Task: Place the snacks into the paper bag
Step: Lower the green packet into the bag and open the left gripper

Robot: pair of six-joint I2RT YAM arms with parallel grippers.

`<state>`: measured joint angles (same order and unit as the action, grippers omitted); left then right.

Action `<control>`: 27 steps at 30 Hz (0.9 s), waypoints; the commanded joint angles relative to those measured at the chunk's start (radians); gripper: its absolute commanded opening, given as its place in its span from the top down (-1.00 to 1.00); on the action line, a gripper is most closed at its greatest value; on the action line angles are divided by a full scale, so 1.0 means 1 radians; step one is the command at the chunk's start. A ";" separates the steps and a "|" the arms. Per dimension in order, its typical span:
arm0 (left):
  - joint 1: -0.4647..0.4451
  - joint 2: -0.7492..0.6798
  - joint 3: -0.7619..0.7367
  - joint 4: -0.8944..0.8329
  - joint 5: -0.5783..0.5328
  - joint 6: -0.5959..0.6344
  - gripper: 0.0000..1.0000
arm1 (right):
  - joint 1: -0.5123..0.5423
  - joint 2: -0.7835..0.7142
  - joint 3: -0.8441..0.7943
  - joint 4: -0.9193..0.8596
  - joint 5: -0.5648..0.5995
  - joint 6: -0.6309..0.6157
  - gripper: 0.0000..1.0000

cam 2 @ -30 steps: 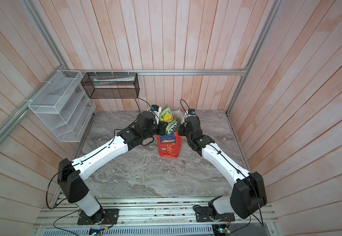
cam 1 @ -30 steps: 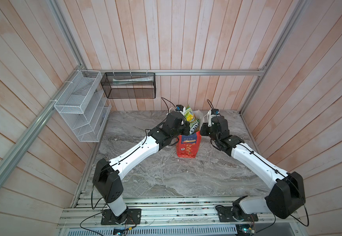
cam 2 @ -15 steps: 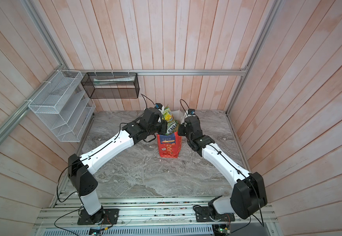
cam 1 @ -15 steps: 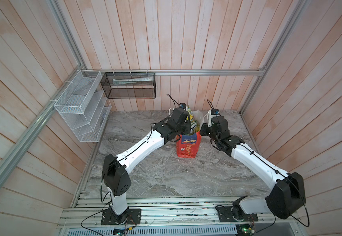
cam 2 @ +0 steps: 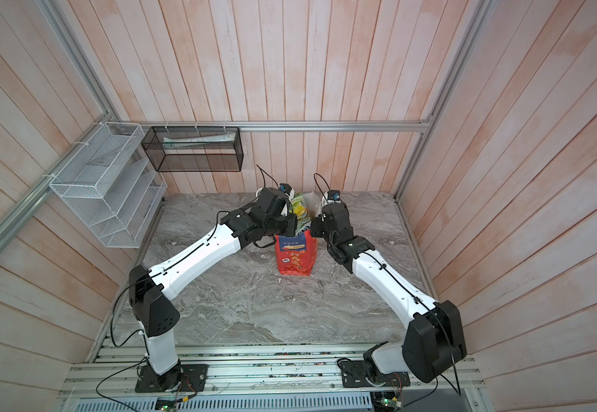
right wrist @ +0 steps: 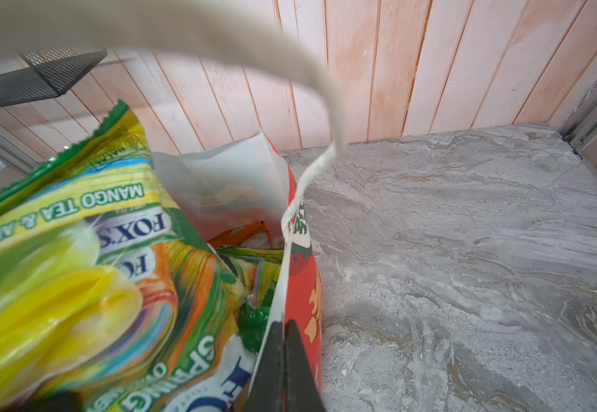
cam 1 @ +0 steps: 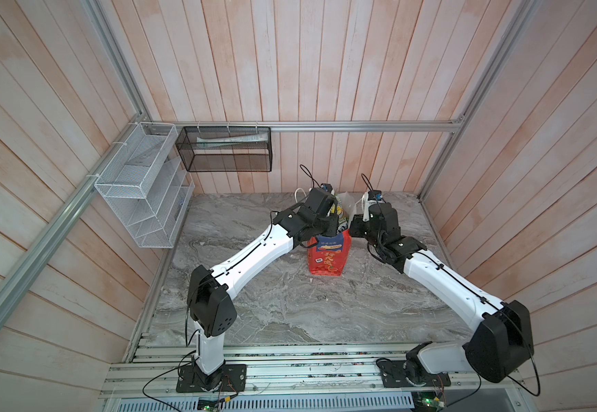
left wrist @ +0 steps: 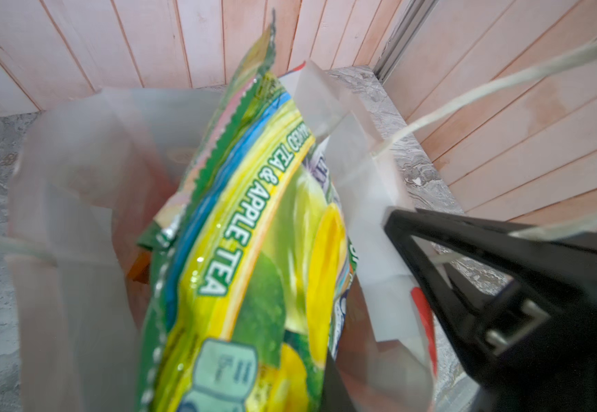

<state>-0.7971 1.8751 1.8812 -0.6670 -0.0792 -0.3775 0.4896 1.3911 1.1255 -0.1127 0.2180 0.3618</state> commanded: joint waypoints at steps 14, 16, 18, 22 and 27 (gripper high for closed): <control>-0.106 -0.168 -0.051 0.069 -0.214 0.030 0.06 | 0.011 -0.015 -0.013 -0.026 0.010 -0.014 1.00; -0.106 -0.138 -0.021 0.054 -0.228 0.039 0.04 | 0.011 -0.012 -0.014 -0.025 0.013 -0.014 1.00; -0.106 -0.098 0.014 0.037 -0.260 0.062 0.02 | 0.012 -0.011 -0.011 -0.028 0.012 -0.015 1.00; -0.101 -0.011 0.101 -0.006 -0.366 0.082 0.00 | 0.012 -0.016 -0.012 -0.031 0.015 -0.015 1.00; -0.038 0.100 0.224 -0.094 -0.339 0.038 0.00 | 0.012 -0.020 -0.013 -0.029 0.015 -0.015 1.00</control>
<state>-0.8795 1.9316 2.0369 -0.6907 -0.3954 -0.3256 0.4908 1.3891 1.1252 -0.1139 0.2237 0.3614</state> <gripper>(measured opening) 0.500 0.041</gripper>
